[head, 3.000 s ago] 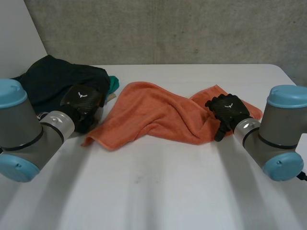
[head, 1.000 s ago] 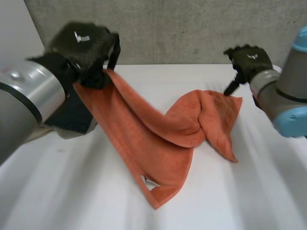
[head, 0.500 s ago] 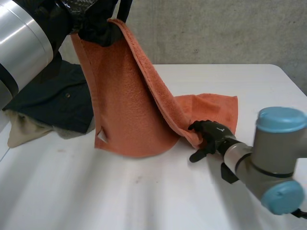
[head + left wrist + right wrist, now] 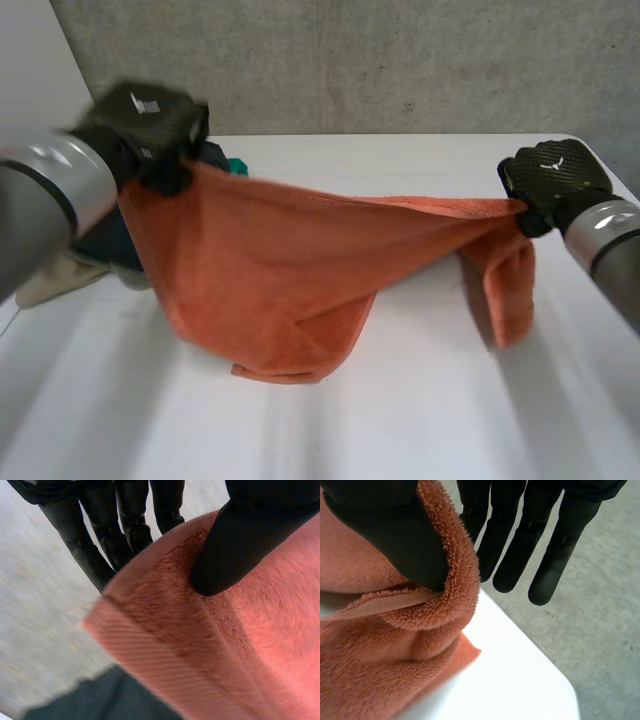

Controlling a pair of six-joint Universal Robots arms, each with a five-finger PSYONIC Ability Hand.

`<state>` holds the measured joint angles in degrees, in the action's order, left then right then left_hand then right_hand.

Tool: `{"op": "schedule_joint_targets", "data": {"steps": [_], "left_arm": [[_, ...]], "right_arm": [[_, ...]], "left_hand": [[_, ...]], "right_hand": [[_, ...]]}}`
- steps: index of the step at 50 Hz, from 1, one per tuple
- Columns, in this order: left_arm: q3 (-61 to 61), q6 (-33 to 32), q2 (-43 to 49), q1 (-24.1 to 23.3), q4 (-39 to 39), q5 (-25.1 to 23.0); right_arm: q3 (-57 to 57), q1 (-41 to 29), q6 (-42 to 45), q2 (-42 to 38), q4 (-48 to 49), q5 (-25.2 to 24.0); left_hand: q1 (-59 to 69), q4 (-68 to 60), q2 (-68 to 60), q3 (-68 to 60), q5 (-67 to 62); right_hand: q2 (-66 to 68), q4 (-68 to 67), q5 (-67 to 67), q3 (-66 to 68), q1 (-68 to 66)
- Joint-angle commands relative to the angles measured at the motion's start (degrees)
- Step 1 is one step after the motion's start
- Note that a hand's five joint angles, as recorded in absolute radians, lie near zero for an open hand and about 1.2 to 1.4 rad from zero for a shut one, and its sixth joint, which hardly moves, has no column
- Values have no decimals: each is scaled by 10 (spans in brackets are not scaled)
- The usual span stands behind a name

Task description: Fold the laundry.

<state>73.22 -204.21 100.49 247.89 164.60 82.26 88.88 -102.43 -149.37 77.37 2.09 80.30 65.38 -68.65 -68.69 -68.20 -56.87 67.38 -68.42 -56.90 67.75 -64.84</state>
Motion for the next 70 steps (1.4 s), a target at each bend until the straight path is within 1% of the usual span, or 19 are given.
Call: {"op": "schedule_joint_targets", "data": {"steps": [1,8,11,12,14,15,17,18,20,22,28,33,40,45,49,53,58,62,70], "left_arm": [[-16,-2,136,19,9,-71],[-138,-3,218,22,73,-61],[-209,-2,220,29,151,-47],[-237,1,217,39,198,-34],[-257,11,208,45,252,-18],[-265,27,194,48,311,0],[-266,49,177,48,367,13],[-266,67,162,47,409,22],[-264,80,151,44,431,22],[-251,87,146,40,414,10],[-192,78,146,44,346,9],[-89,51,154,58,324,17],[26,31,172,53,350,-10],[61,12,182,51,360,-21],[72,7,178,58,359,-20],[78,8,165,66,350,-18],[88,8,146,75,332,-18],[96,10,135,79,323,-19],[111,11,123,87,316,-18]], "right_arm": [[-71,15,152,-41,-189,-63],[-215,4,145,-136,-199,-51],[-330,2,131,-179,-152,-41],[-383,2,121,-192,-112,-35],[-419,3,103,-195,-63,-30],[-429,4,77,-195,-13,-29],[-427,3,46,-188,42,-31],[-418,3,13,-177,106,-36],[-405,3,-14,-163,150,-39],[-384,5,-55,-136,185,-44],[-345,21,-101,-126,144,-74],[-287,25,-69,-144,10,-138],[-188,25,15,-192,-79,-162],[-156,28,51,-249,-66,-145],[-147,32,54,-274,-63,-110],[-127,38,30,-272,-58,-82],[-86,49,-26,-246,-22,-54],[-54,59,-55,-211,7,-31],[-20,94,-54,-199,25,1]], "left_hand": [[146,-113,-113,-118,-131],[146,-113,-113,-118,-131],[146,-113,-113,-118,-131],[146,-113,-113,-118,-131],[146,-113,-113,-118,-131],[146,-113,-113,-118,-131],[146,-113,-113,-118,-131],[146,-113,-113,-118,-131],[146,-113,-113,-118,-131],[146,-113,-113,-118,-131],[146,-113,-113,-118,-131],[146,-113,-113,-118,-131],[146,-113,-113,-118,-131],[146,-113,-113,-118,-131],[146,-113,-113,-118,-131],[146,-113,-113,-118,-131],[146,-113,-113,-118,-131],[146,-113,-113,-118,-131],[146,-113,-113,-118,-131]], "right_hand": [[126,-116,-131,123,-152],[126,-116,-131,123,-152],[126,-116,-131,123,-152],[126,-116,-131,123,-152],[126,-116,-131,123,-152],[126,-116,-131,123,-152],[126,-116,-131,123,-152],[126,-116,-131,123,-152],[126,-116,-131,123,-152],[126,-116,-131,123,-152],[126,-116,-131,123,-152],[126,-116,-131,123,-152],[126,-116,-131,123,-152],[126,-116,-131,123,-152],[126,-116,-131,123,-152],[-35,46,30,-39,10],[-326,336,321,-330,301],[-415,426,410,-419,390],[-386,396,381,-389,360]]}}
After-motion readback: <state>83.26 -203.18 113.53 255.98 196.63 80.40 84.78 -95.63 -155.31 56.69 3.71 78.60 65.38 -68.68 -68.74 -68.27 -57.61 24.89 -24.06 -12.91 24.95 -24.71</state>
